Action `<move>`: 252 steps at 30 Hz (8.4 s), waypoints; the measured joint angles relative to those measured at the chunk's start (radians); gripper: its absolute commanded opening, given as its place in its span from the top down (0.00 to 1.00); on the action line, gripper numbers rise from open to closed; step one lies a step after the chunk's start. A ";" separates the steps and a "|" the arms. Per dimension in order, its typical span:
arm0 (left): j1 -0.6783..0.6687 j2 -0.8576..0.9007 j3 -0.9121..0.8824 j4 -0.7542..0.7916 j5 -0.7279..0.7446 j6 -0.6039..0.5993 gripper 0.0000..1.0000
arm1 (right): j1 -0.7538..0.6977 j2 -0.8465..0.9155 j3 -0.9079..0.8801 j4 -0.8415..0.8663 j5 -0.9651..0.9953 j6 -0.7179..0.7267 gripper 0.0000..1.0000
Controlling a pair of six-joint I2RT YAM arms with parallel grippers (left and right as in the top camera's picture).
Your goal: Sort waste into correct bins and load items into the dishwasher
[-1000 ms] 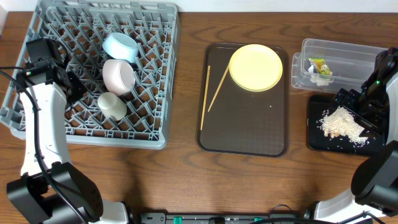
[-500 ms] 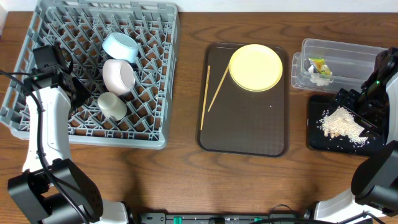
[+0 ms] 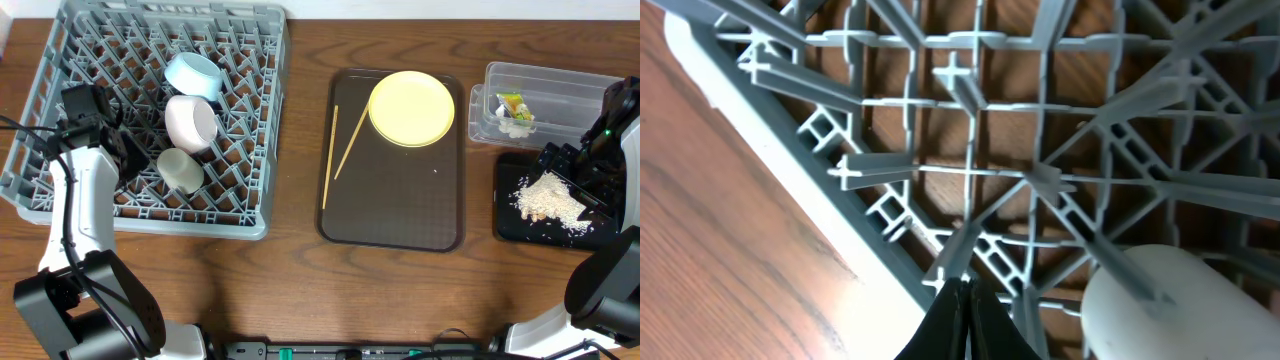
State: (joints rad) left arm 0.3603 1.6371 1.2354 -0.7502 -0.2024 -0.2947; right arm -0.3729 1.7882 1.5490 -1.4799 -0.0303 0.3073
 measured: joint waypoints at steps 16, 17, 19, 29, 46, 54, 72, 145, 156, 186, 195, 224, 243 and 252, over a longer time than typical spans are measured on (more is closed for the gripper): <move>0.006 0.000 -0.005 0.039 -0.007 0.000 0.94 | 0.000 0.000 0.000 0.000 0.000 0.000 0.01; 0.006 0.000 -0.010 0.049 -0.007 0.000 0.94 | 0.000 0.000 0.000 0.000 0.000 0.000 0.01; 0.006 0.000 -0.021 0.056 -0.007 0.000 0.94 | 0.000 0.000 0.000 0.000 0.000 0.000 0.01; 0.006 0.001 -0.047 0.061 -0.008 0.000 0.94 | 0.000 0.000 0.000 -0.001 0.000 0.000 0.01; 0.006 0.058 -0.045 0.085 -0.021 0.000 0.94 | 0.000 0.000 0.000 -0.012 0.000 0.000 0.01; 0.003 0.058 -0.037 0.021 -0.032 0.000 0.94 | 0.000 0.000 0.000 -0.012 0.000 0.000 0.01; 0.000 0.058 -0.036 -0.084 -0.096 0.000 0.94 | 0.000 0.000 0.000 -0.011 0.000 0.000 0.01; -0.422 -0.264 -0.037 0.116 0.428 0.200 0.13 | 0.000 0.000 0.000 0.008 0.000 0.000 0.01; -0.712 -0.116 -0.036 0.330 0.348 0.140 0.06 | 0.000 0.000 0.000 0.011 0.000 0.000 0.01; -0.876 0.421 0.445 0.131 0.239 0.006 0.06 | 0.000 0.000 0.000 0.019 0.000 0.000 0.01; -0.916 0.477 0.445 0.194 0.264 0.006 0.07 | 0.000 0.000 0.000 0.019 0.000 0.000 0.01; -0.955 0.599 0.420 0.216 0.267 0.003 0.28 | 0.000 0.000 0.000 0.018 0.000 0.000 0.01; -0.962 0.558 0.341 0.227 0.220 0.007 0.51 | 0.000 0.000 0.000 0.018 0.000 0.000 0.01; -1.038 0.558 0.340 0.210 0.203 0.006 0.68 | 0.000 0.000 0.000 0.018 0.000 0.000 0.01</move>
State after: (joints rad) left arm -0.6777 2.1952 1.5757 -0.5400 0.0006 -0.2882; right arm -0.3729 1.7882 1.5490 -1.4616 -0.0303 0.3069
